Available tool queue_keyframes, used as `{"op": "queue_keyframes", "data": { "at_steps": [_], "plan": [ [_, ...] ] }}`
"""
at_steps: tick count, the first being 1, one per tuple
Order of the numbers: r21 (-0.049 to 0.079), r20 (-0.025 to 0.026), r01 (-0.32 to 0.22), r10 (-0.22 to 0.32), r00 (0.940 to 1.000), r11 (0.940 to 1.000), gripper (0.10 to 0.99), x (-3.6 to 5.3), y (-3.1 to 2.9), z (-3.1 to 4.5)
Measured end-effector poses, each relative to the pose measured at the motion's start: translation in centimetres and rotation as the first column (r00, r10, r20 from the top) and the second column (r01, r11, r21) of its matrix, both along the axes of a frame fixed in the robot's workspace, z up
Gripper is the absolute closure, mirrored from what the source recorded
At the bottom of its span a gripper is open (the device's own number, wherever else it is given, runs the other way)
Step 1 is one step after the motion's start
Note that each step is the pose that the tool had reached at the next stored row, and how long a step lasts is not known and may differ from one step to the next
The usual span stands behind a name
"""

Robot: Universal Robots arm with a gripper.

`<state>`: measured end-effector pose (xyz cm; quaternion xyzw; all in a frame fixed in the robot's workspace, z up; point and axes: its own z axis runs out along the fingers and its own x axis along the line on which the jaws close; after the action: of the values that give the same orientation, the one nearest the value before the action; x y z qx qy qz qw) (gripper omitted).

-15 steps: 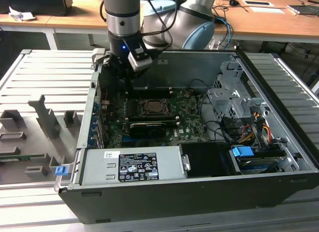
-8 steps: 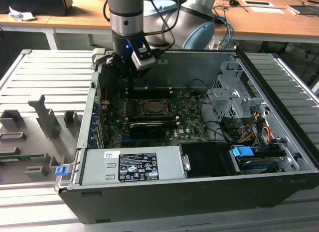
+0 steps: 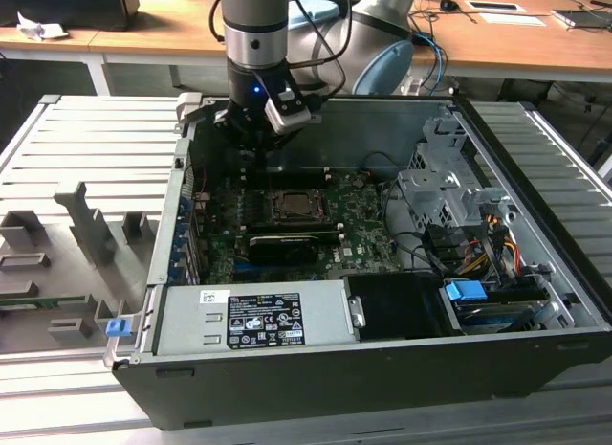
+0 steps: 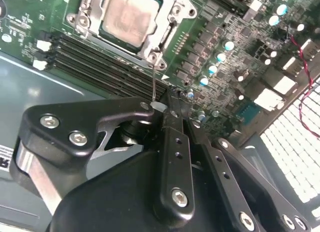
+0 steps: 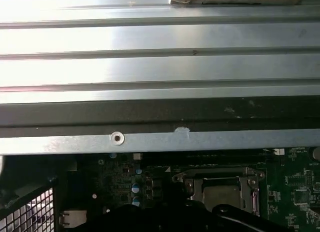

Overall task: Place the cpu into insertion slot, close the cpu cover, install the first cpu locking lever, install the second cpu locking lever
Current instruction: 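Install the first cpu locking lever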

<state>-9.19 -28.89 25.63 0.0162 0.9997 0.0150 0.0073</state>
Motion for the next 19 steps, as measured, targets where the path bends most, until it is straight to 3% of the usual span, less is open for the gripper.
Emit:
{"op": "queue_keyframes", "data": {
  "at_steps": [19],
  "plan": [
    [0.000,0.0001,0.000,0.000,1.0000,1.0000,0.980,0.61,0.00,-0.01]
  ]
}}
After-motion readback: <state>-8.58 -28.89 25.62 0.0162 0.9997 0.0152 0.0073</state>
